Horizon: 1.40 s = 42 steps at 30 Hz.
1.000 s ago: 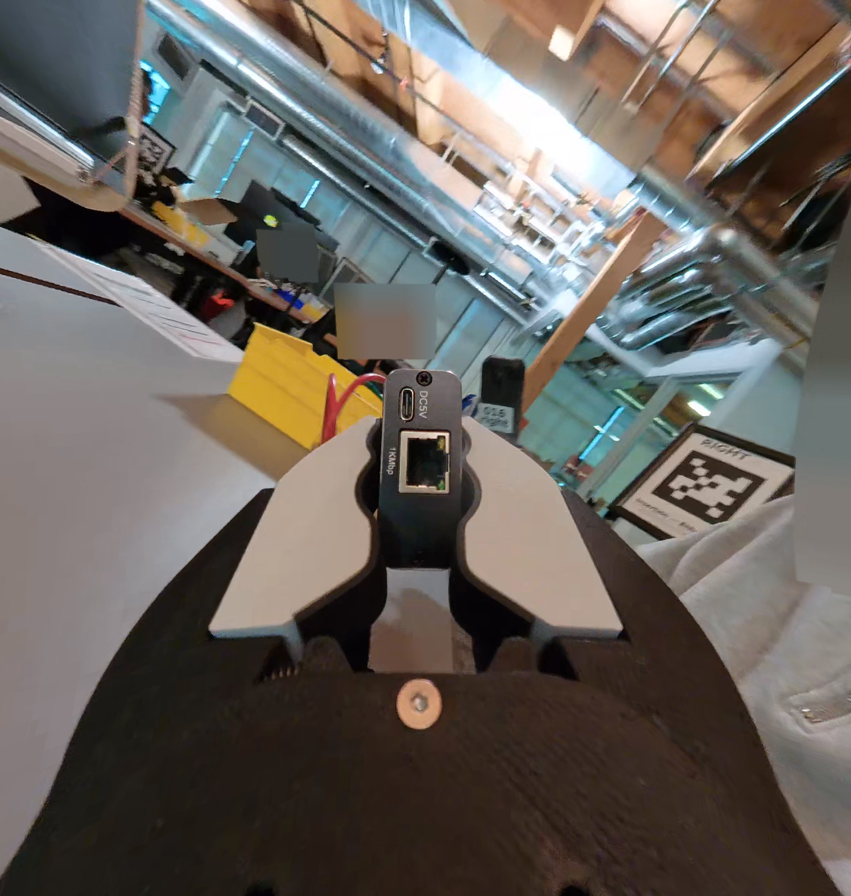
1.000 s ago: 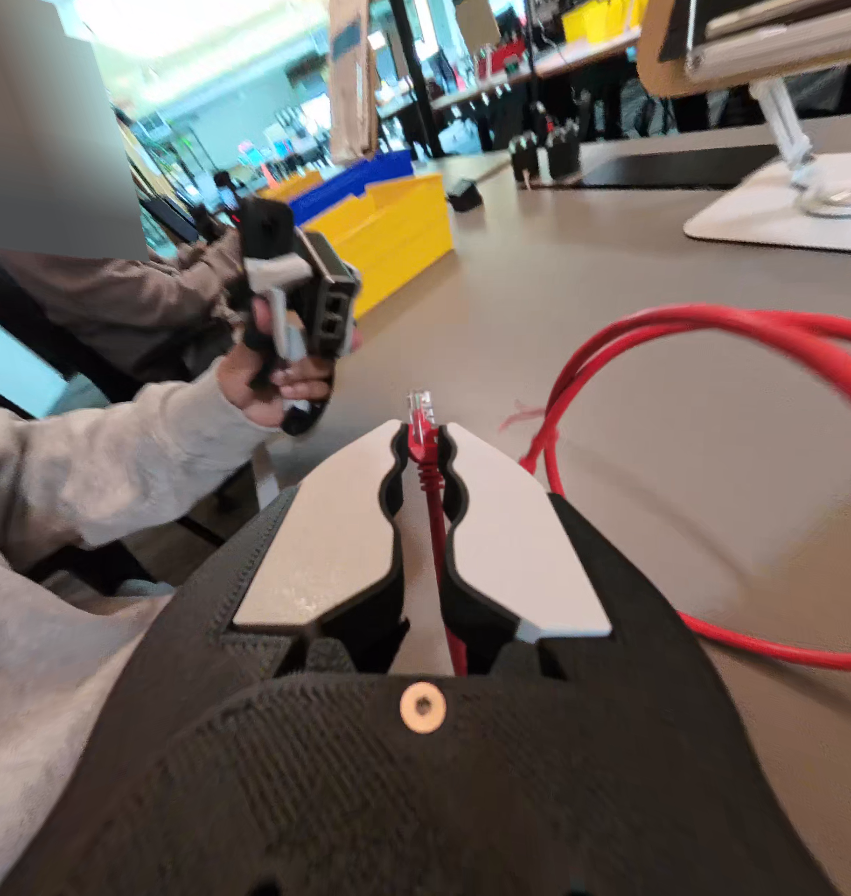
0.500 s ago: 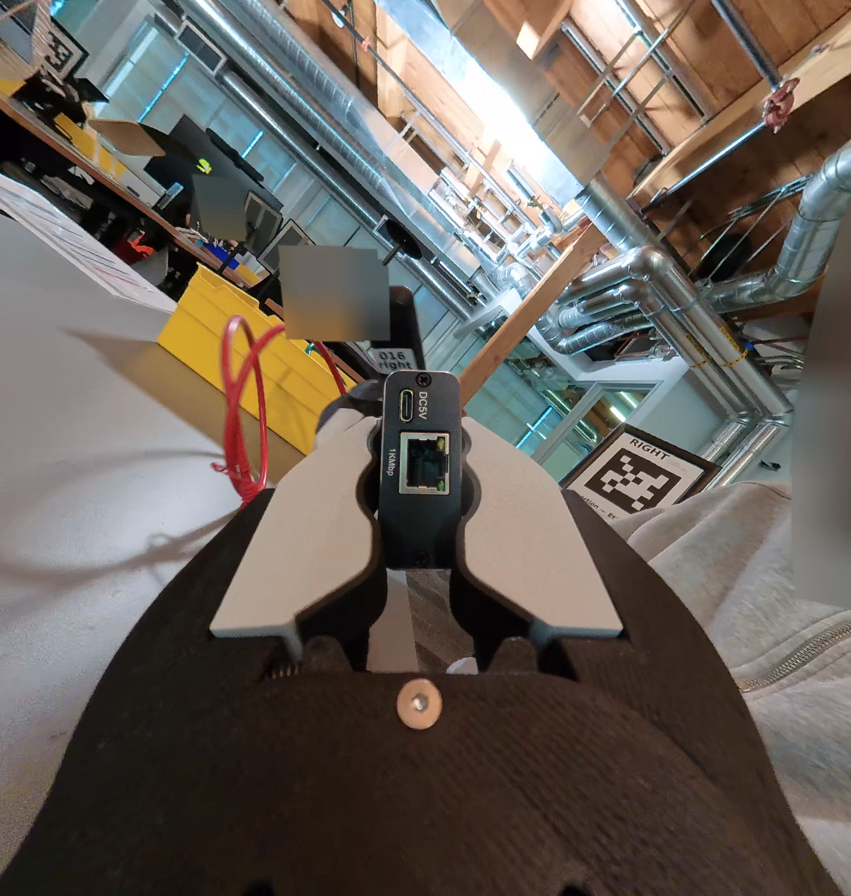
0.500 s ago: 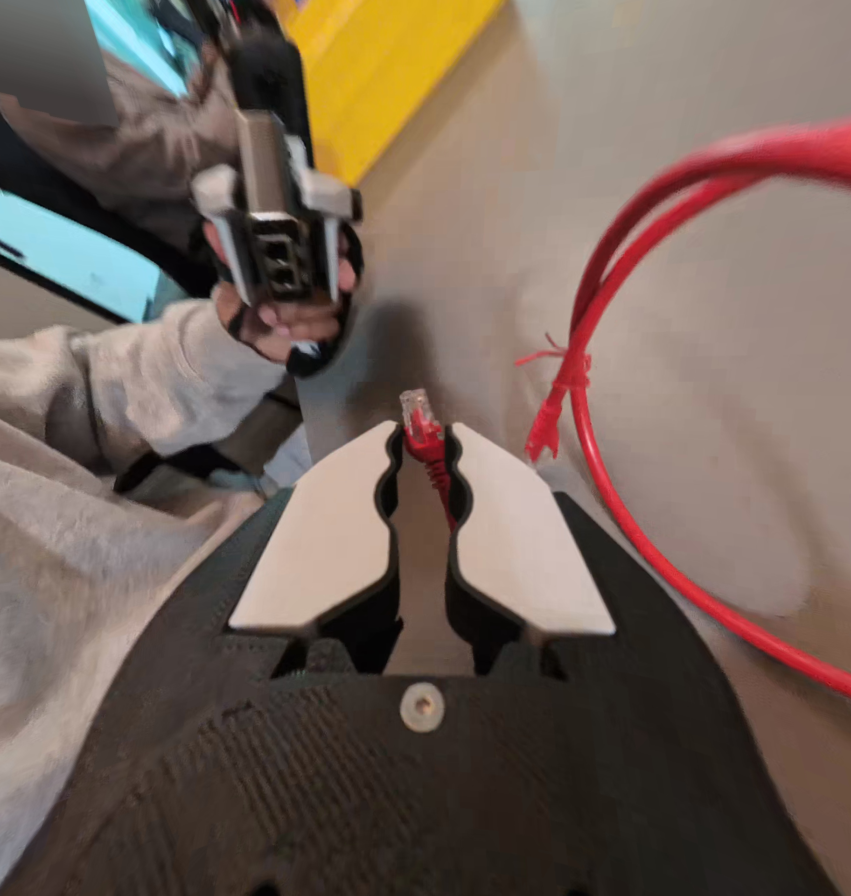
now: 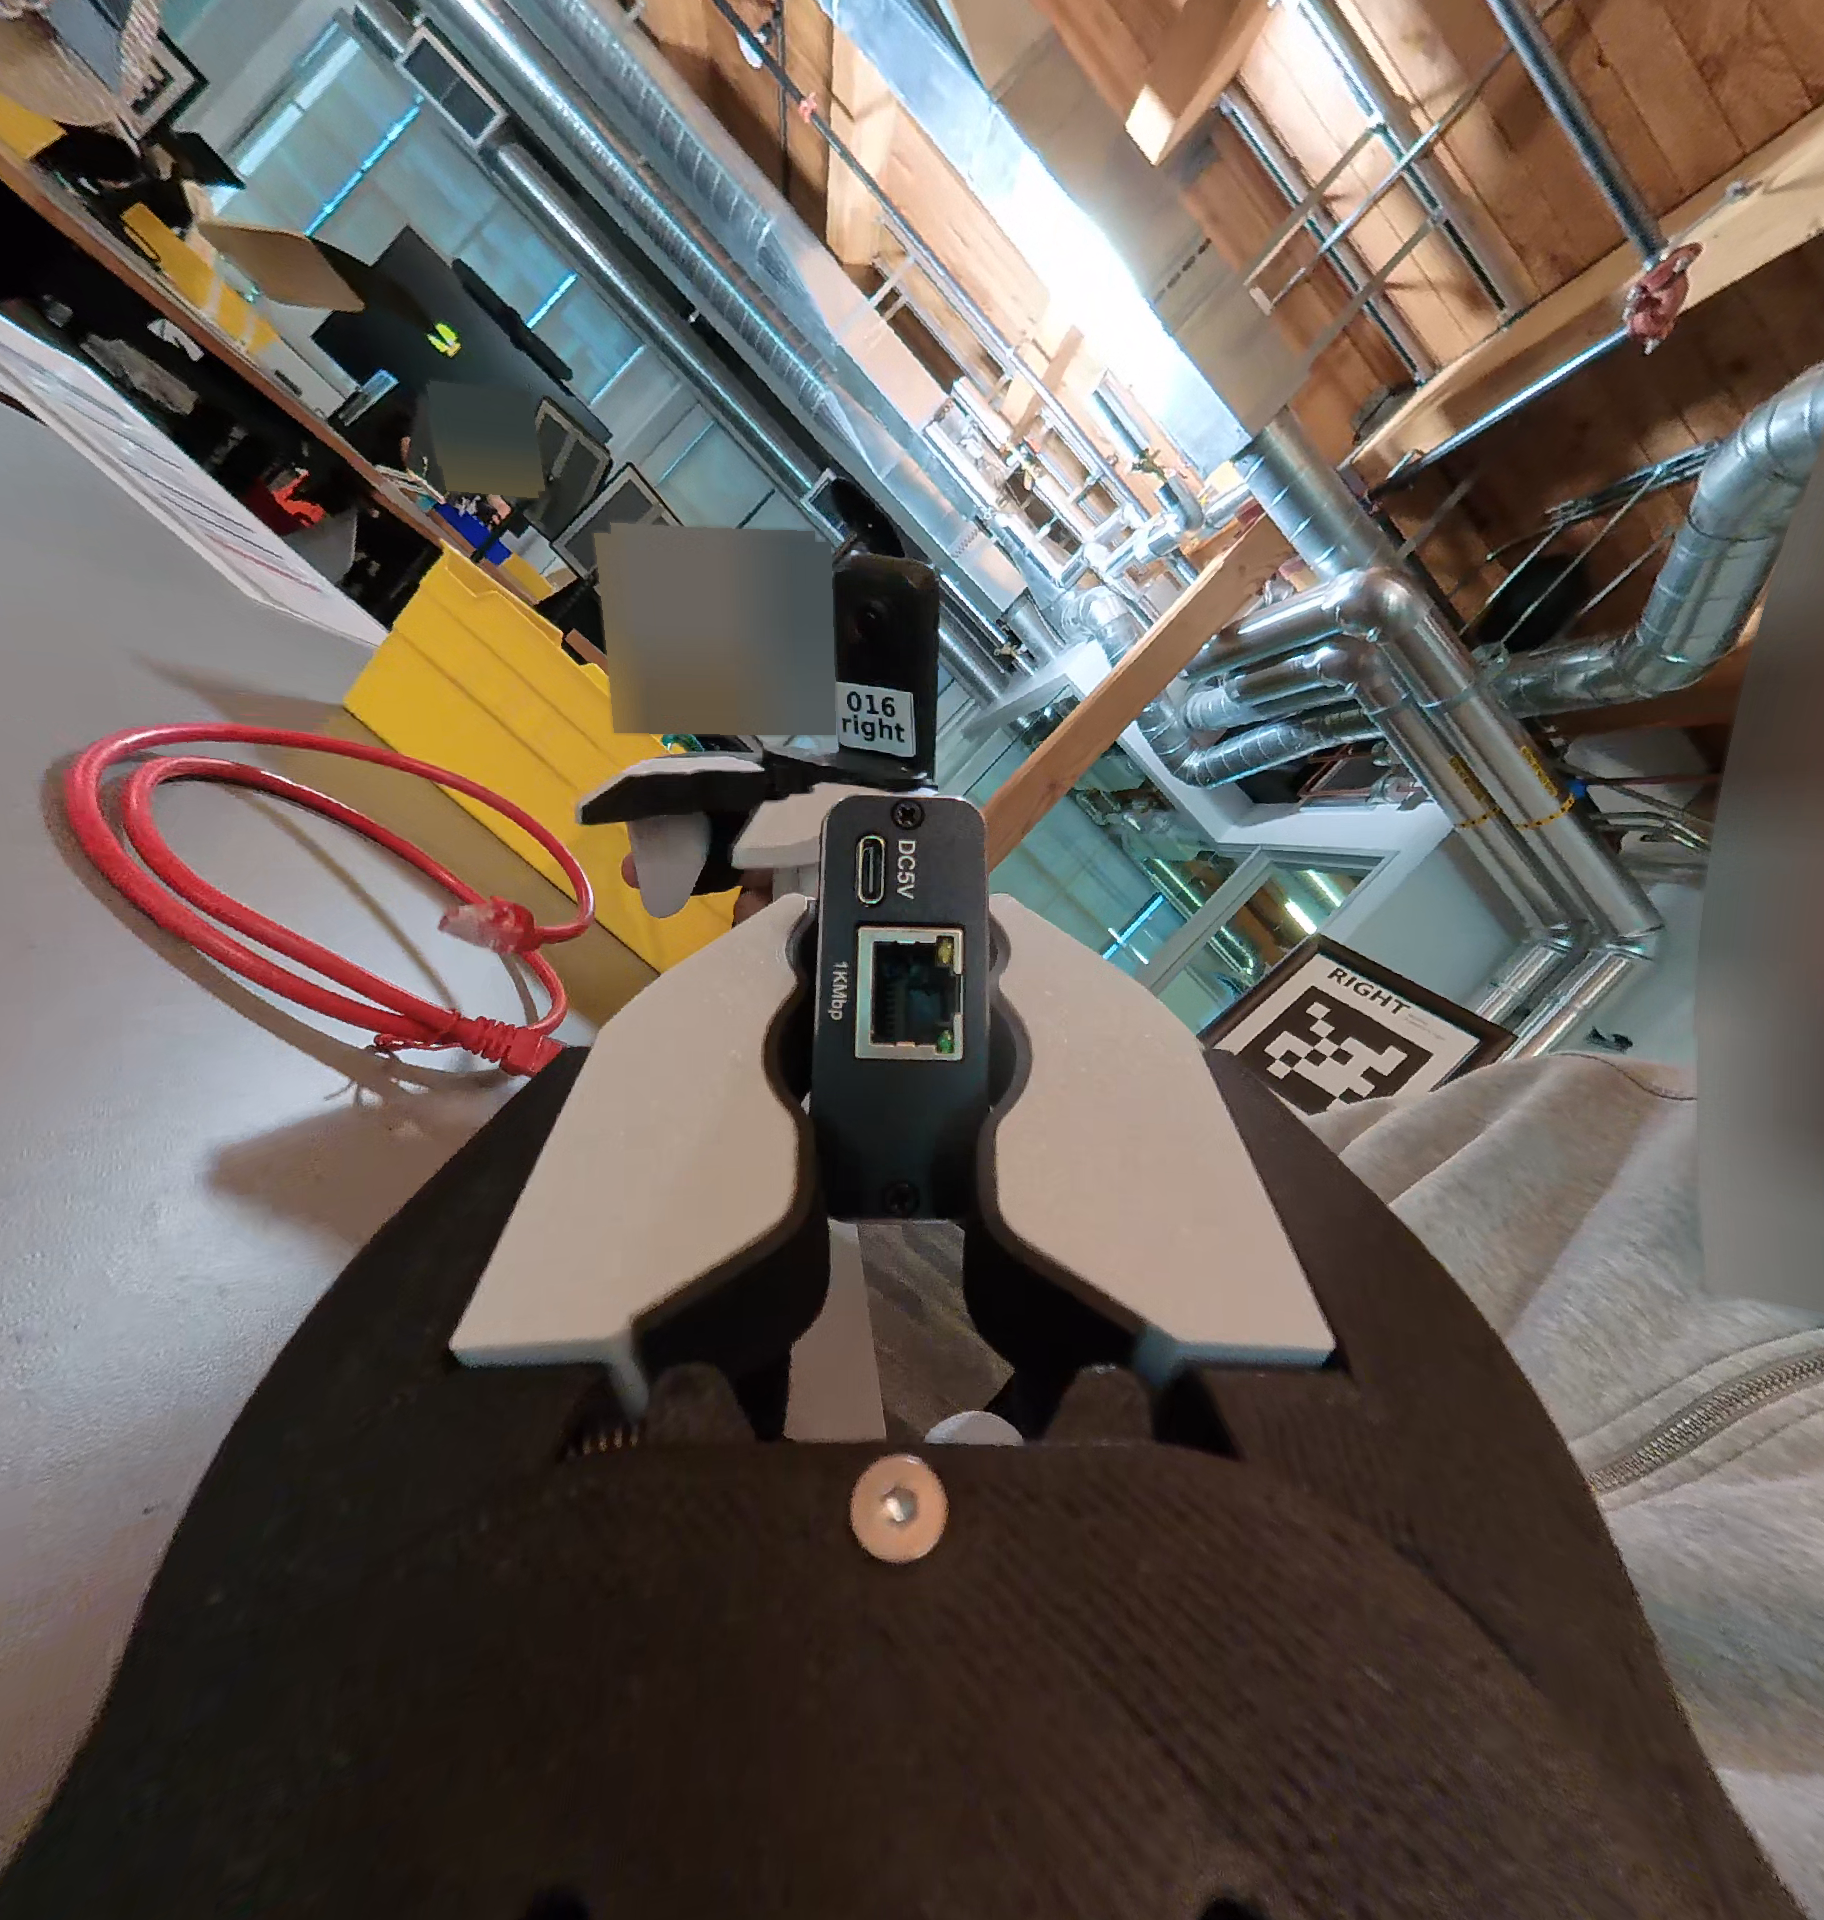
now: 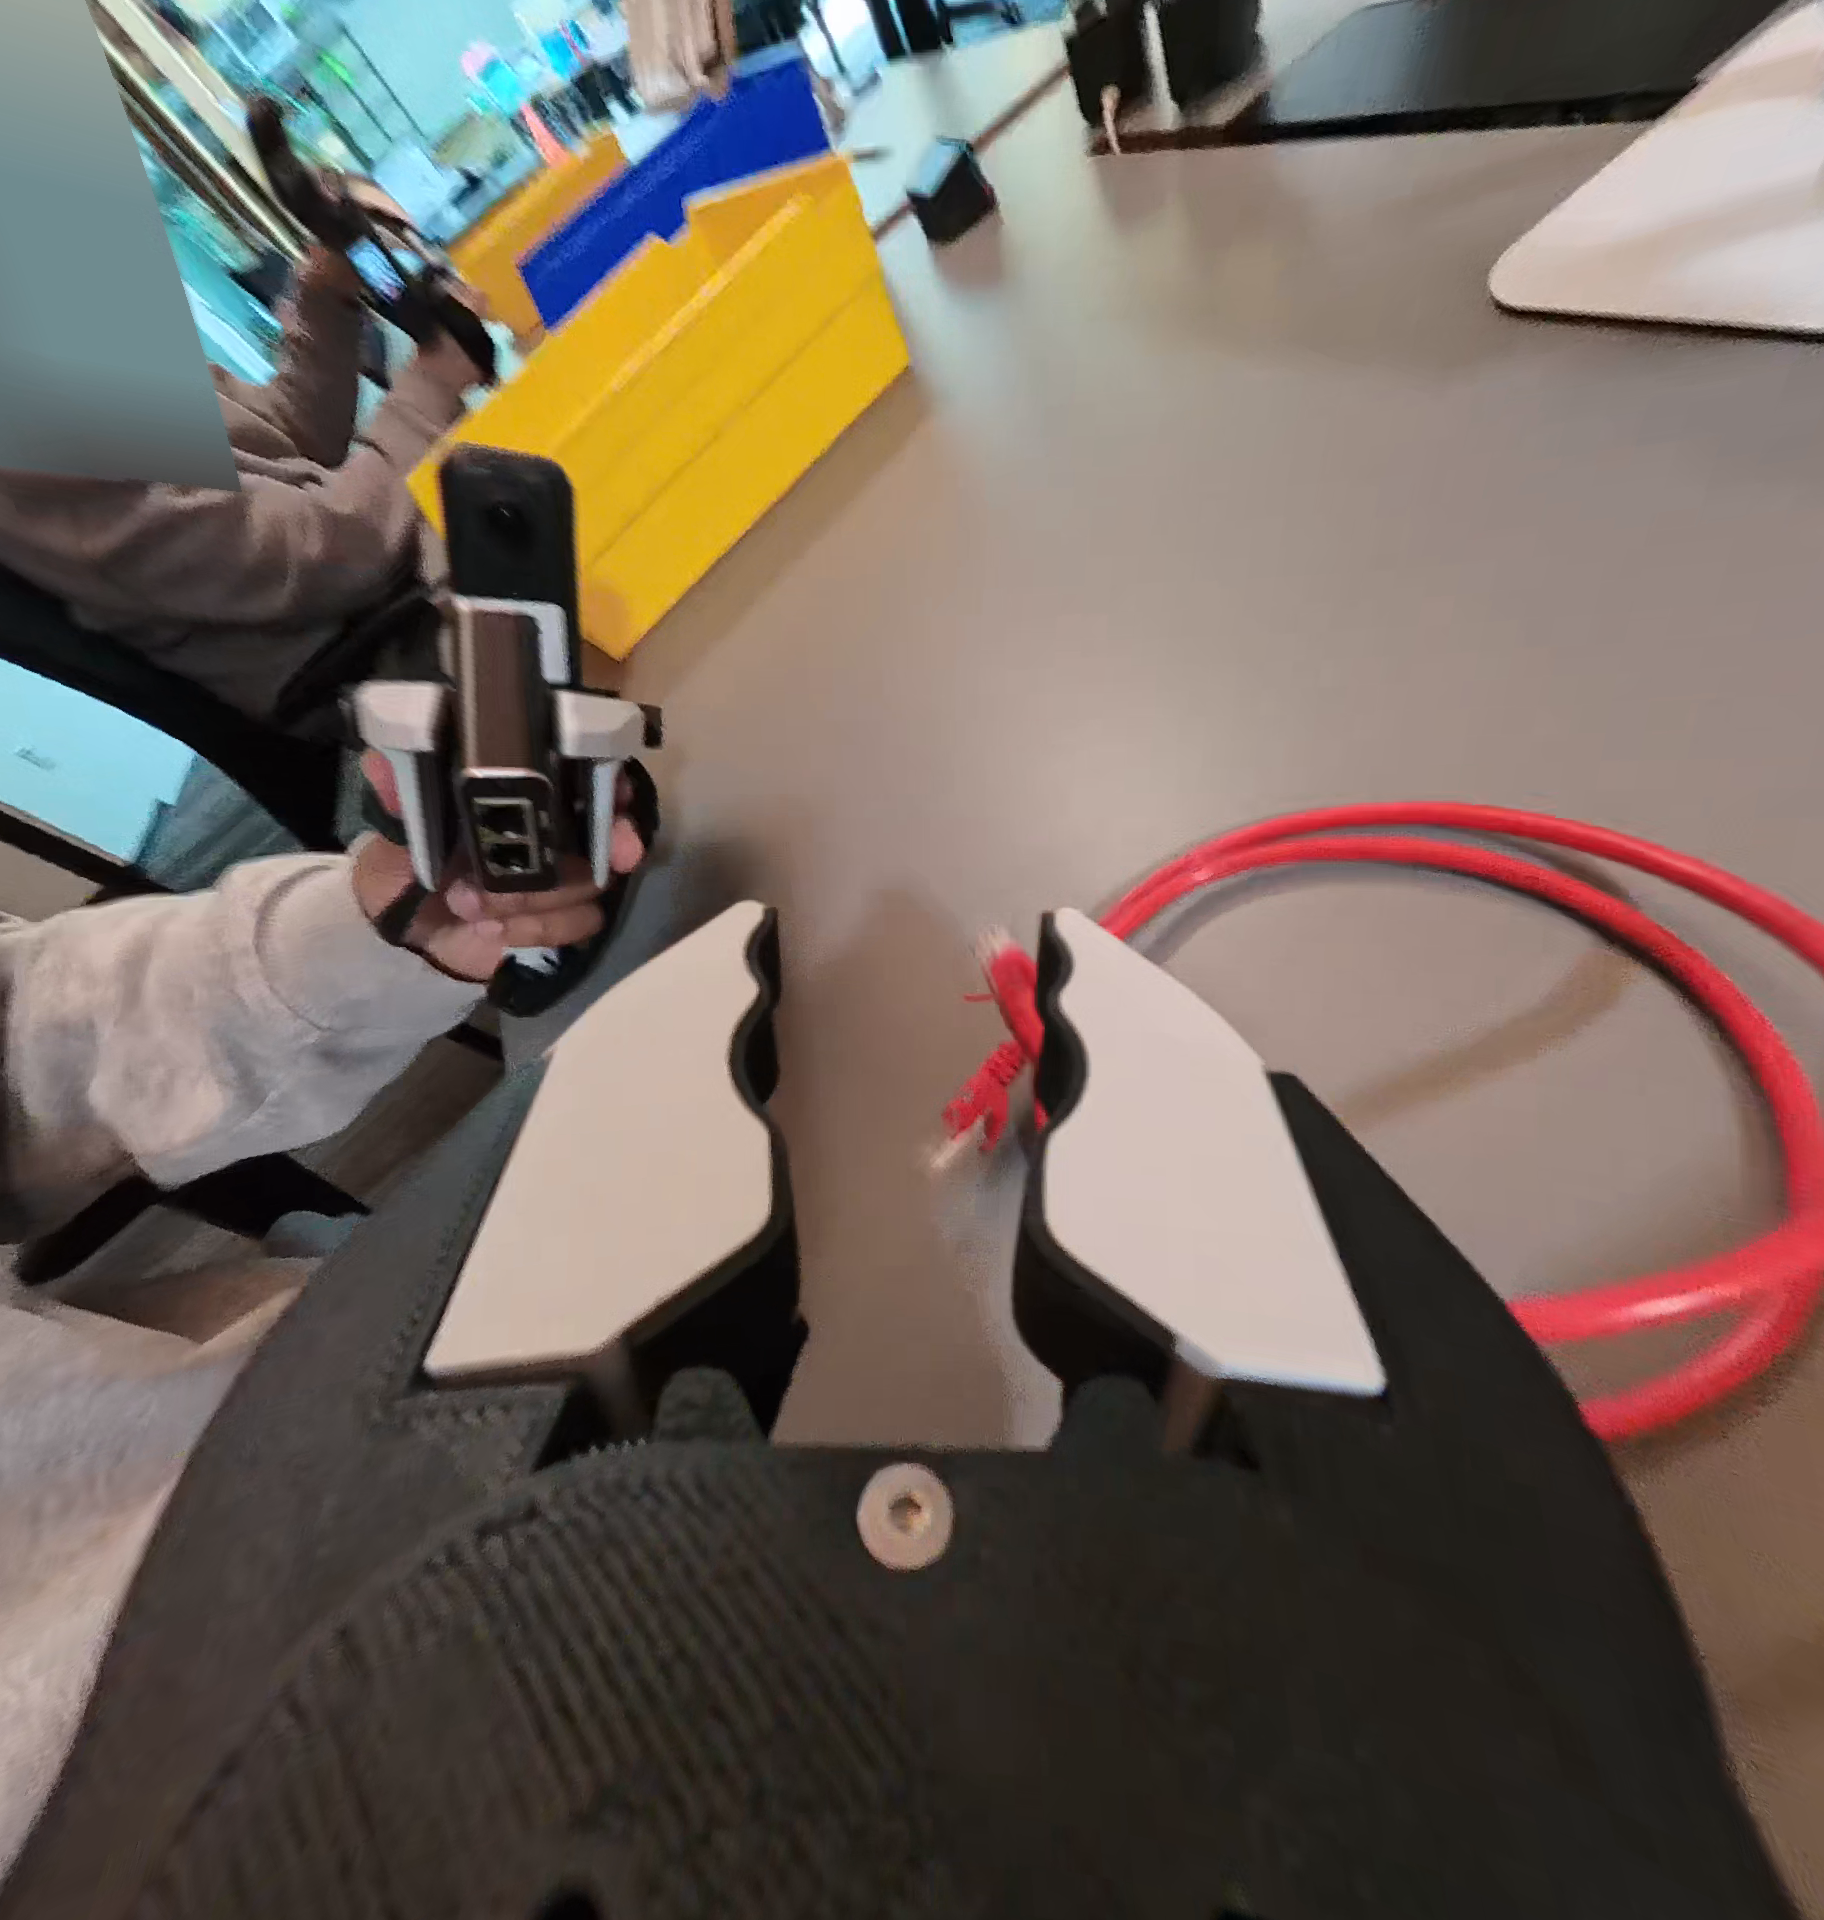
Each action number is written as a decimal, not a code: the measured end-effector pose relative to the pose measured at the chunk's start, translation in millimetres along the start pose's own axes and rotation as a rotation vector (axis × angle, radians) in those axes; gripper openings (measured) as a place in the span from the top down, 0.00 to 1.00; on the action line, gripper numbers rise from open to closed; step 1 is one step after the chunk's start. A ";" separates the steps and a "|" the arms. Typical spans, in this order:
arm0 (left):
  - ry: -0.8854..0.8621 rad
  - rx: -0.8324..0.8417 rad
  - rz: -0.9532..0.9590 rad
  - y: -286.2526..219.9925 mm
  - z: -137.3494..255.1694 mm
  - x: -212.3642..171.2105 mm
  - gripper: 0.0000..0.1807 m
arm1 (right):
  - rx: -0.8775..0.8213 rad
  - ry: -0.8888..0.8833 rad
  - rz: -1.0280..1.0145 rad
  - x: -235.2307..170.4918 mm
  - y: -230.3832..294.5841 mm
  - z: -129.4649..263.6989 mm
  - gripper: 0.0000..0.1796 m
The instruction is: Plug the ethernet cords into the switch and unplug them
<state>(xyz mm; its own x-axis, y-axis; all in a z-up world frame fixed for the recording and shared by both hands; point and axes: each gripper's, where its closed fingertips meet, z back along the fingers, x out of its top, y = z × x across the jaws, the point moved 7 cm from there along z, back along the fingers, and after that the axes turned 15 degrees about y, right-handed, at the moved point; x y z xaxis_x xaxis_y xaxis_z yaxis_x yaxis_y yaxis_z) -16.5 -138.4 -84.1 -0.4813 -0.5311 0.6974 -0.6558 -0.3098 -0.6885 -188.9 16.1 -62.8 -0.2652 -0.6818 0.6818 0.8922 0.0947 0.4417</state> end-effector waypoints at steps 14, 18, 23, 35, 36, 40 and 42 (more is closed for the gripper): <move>0.005 -0.013 0.026 2.3 -1.3 -1.7 0.86 | -0.426 0.462 0.216 -41.9 -1.1 -56.6 0.78; 0.001 -0.015 0.041 4.5 -0.7 -2.3 0.86 | -0.476 0.459 0.285 -38.1 1.7 -48.3 0.88; 0.001 -0.016 0.045 5.0 -0.5 -2.3 0.86 | -0.489 0.262 0.320 -12.3 15.9 -16.6 0.89; -0.004 -0.018 0.054 6.2 0.3 -3.2 0.86 | -0.817 -0.385 0.200 -15.4 61.3 218.0 0.90; -0.005 -0.019 0.056 6.3 0.1 -3.5 0.86 | -0.878 -0.382 0.180 -24.6 56.4 229.3 0.90; 0.002 -0.018 0.057 6.3 -1.5 -4.4 0.86 | -1.150 -0.306 0.096 -63.8 17.9 247.6 0.90; 0.005 -0.017 0.057 6.2 -2.2 -4.7 0.86 | -1.186 -0.268 0.041 -82.5 -8.9 238.6 0.90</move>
<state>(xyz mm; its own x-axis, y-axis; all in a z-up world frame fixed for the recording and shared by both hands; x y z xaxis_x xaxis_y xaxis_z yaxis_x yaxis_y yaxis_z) -19.6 -136.1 -91.3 -0.5213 -0.5434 0.6580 -0.6370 -0.2653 -0.7238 -262.2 244.6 16.1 -0.1711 -0.5092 0.8435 0.6447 -0.7052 -0.2950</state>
